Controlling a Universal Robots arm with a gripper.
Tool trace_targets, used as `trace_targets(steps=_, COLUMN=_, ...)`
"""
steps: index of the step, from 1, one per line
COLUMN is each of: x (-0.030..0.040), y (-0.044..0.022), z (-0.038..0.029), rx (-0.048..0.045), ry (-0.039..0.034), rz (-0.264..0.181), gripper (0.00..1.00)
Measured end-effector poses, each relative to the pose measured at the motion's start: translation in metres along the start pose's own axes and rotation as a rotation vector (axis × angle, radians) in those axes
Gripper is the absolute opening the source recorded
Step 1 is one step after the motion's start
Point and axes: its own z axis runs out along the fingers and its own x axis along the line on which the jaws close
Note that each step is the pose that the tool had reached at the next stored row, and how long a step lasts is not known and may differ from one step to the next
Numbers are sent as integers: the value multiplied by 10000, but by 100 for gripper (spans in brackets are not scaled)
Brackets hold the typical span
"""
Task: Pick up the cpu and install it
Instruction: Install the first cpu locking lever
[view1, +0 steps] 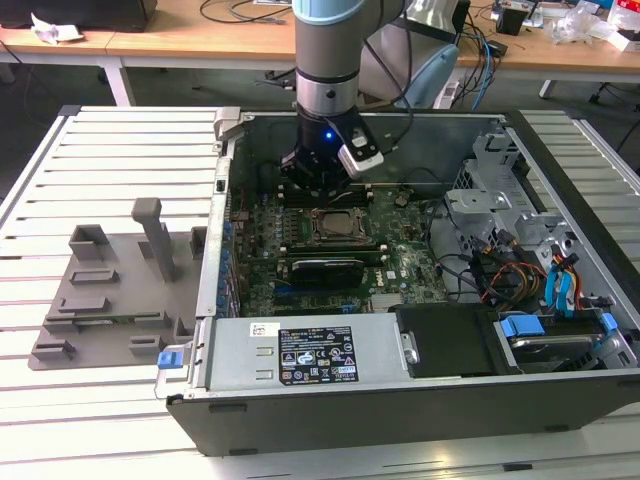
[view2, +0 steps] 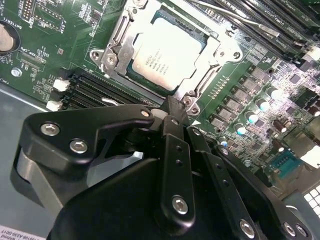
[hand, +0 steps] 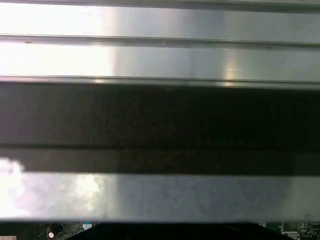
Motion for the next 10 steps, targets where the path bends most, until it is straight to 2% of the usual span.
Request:
trace_targets(steps=3, x=-2, y=12, z=19, rx=14, ry=1, rz=0, gripper=11)
trace_targets(steps=6, x=-16, y=41, z=29, rx=98, ry=1, rz=-9, gripper=11)
trace_targets(steps=8, x=-24, y=91, z=29, rx=102, ry=1, rz=-76, gripper=11)
trace_targets(steps=10, x=-48, y=93, z=30, rx=101, ry=1, rz=-106, gripper=11)
